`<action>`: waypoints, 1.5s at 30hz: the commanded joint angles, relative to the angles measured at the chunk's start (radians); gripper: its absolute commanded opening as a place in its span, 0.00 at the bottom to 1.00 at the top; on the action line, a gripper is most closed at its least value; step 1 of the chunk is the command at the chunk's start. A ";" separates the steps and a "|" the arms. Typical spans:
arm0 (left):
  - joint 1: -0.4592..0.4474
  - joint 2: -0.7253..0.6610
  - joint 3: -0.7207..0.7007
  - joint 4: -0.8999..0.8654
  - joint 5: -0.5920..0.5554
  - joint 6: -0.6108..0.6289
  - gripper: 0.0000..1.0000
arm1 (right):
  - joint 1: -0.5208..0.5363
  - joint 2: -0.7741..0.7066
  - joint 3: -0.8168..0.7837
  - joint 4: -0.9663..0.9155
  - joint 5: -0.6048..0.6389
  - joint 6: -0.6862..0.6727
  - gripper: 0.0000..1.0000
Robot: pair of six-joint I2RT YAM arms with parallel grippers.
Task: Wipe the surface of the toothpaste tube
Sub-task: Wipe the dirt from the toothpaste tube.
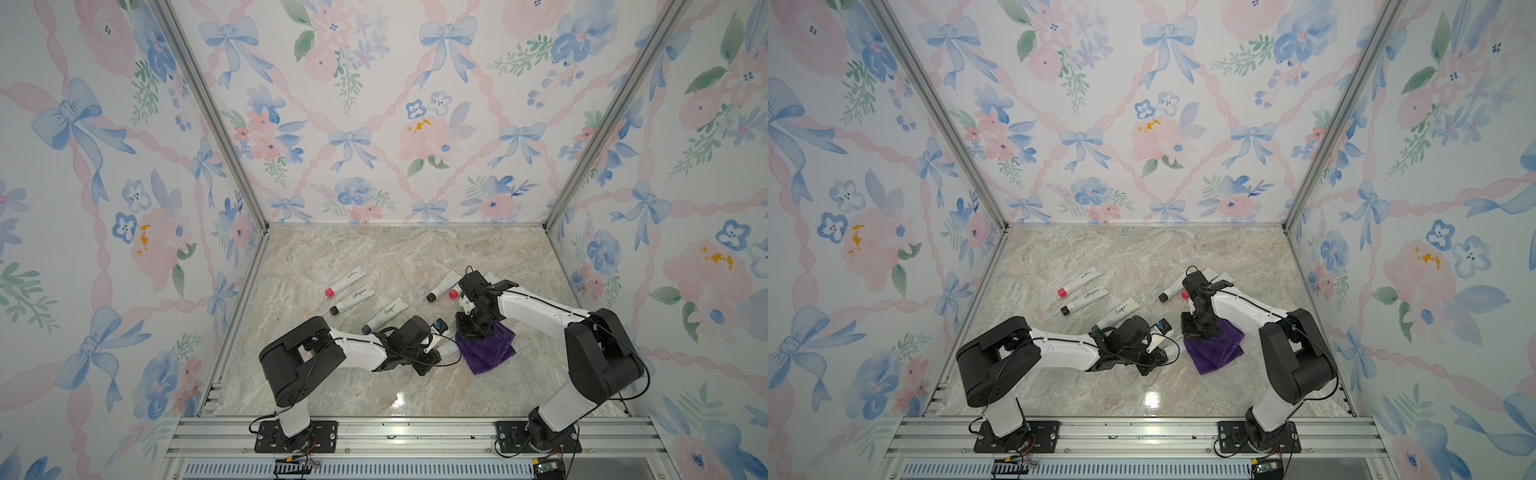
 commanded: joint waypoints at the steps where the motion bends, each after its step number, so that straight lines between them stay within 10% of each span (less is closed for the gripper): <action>1: 0.006 0.018 -0.022 -0.048 -0.033 0.012 0.24 | -0.051 0.077 0.001 -0.045 0.216 -0.032 0.19; 8: 0.006 0.017 -0.022 -0.048 -0.035 0.012 0.24 | -0.058 0.069 0.017 -0.053 0.246 -0.032 0.19; 22: 0.006 0.014 -0.024 -0.047 -0.035 0.012 0.24 | 0.109 -0.072 -0.034 0.039 -0.094 0.067 0.20; 36: 0.006 0.012 -0.024 -0.048 -0.038 0.012 0.24 | -0.038 0.052 -0.011 -0.026 0.191 -0.019 0.20; 45: 0.006 0.016 -0.022 -0.047 -0.036 0.014 0.24 | 0.035 0.012 -0.006 -0.002 0.050 0.020 0.20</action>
